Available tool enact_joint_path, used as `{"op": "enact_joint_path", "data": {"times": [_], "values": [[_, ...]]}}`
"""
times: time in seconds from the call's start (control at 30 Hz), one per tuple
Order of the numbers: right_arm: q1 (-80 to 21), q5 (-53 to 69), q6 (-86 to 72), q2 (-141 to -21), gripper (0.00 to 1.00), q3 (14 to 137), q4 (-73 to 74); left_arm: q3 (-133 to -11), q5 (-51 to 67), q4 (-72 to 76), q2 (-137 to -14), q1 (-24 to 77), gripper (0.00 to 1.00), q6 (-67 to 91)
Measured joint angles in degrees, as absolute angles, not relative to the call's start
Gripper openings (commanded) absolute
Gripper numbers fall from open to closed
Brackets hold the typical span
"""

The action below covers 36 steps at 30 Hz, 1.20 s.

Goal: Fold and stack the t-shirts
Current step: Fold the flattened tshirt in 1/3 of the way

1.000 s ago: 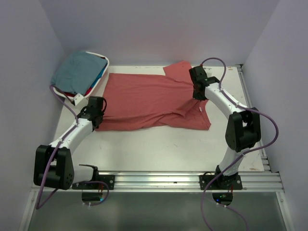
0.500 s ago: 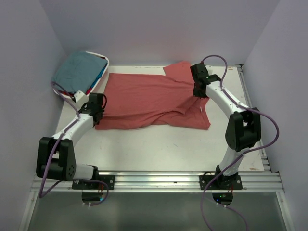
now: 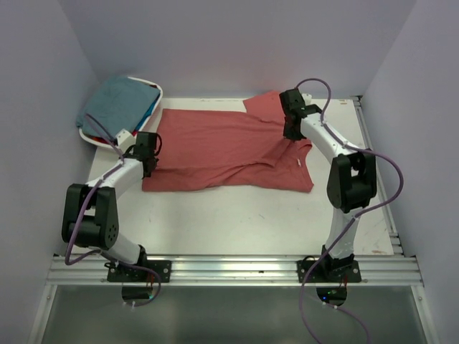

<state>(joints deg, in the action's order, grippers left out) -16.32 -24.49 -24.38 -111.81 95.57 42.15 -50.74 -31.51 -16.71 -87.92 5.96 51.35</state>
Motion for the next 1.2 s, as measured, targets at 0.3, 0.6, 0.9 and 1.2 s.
{"op": "enact_joint_path", "data": {"times": [0.3,0.6,0.9,1.2], "values": [[-15.77,-23.70,-24.32,-116.42,0.00,99.96,42.33,-51.99,-30.50,-14.90,-90.21,4.80,0.00,50.89],[-15.09,-21.52,-23.77,-119.20,0.69,101.56,42.44,-52.42,-27.53,-11.03,-93.30,4.27,1.00,47.31],[-15.05,-18.98,-24.29,-105.91,0.20,81.47,37.34,-43.72,-19.88,-5.76,-79.24,4.16,0.92,44.71],[-15.05,-14.72,-26.35,-97.58,0.00,64.99,33.93,-33.76,-6.11,-1.65,-73.52,4.69,0.45,39.05]]}}
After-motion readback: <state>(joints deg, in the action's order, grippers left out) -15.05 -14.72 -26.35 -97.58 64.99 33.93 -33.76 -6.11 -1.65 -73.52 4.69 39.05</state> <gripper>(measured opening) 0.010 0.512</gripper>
